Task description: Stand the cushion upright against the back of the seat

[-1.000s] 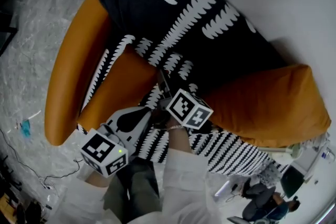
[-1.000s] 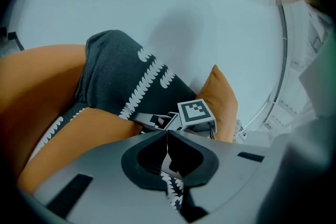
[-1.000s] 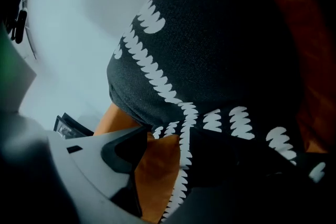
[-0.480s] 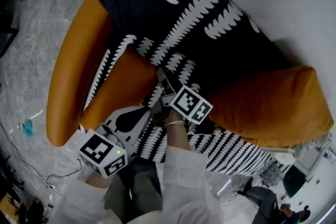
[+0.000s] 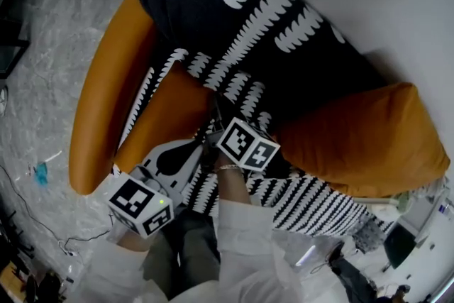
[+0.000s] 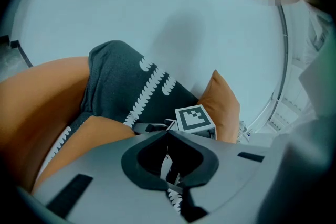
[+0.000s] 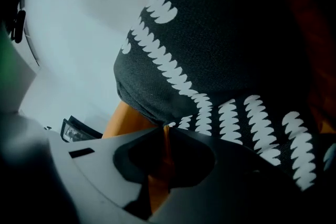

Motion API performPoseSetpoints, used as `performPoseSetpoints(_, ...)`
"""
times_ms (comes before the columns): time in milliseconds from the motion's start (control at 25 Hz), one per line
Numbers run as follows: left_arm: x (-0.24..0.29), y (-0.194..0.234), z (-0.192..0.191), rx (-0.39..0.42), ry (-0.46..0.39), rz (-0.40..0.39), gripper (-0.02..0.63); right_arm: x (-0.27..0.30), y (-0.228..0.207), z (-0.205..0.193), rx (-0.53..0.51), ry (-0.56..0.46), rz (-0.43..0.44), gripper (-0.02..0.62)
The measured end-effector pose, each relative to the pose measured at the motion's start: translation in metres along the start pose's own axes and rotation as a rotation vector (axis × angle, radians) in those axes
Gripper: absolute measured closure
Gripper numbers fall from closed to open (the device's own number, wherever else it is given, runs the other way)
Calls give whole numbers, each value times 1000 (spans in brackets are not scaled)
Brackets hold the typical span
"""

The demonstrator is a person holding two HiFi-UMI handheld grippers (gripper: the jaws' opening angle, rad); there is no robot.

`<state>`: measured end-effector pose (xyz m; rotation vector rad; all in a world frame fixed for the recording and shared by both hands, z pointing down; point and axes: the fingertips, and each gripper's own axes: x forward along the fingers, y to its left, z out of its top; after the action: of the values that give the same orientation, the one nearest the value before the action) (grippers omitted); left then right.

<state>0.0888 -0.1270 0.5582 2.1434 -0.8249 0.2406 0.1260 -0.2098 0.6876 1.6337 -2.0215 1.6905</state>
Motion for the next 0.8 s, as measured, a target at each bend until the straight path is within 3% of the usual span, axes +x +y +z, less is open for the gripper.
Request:
performPoseSetpoints(400,-37,-6,24,67,-46,29,598,-30,56,-5,-146,9,33,560)
performPoseSetpoints(800,-67,-1,45,81,-103,55,598,-49,147,10,-250,-25,175,563)
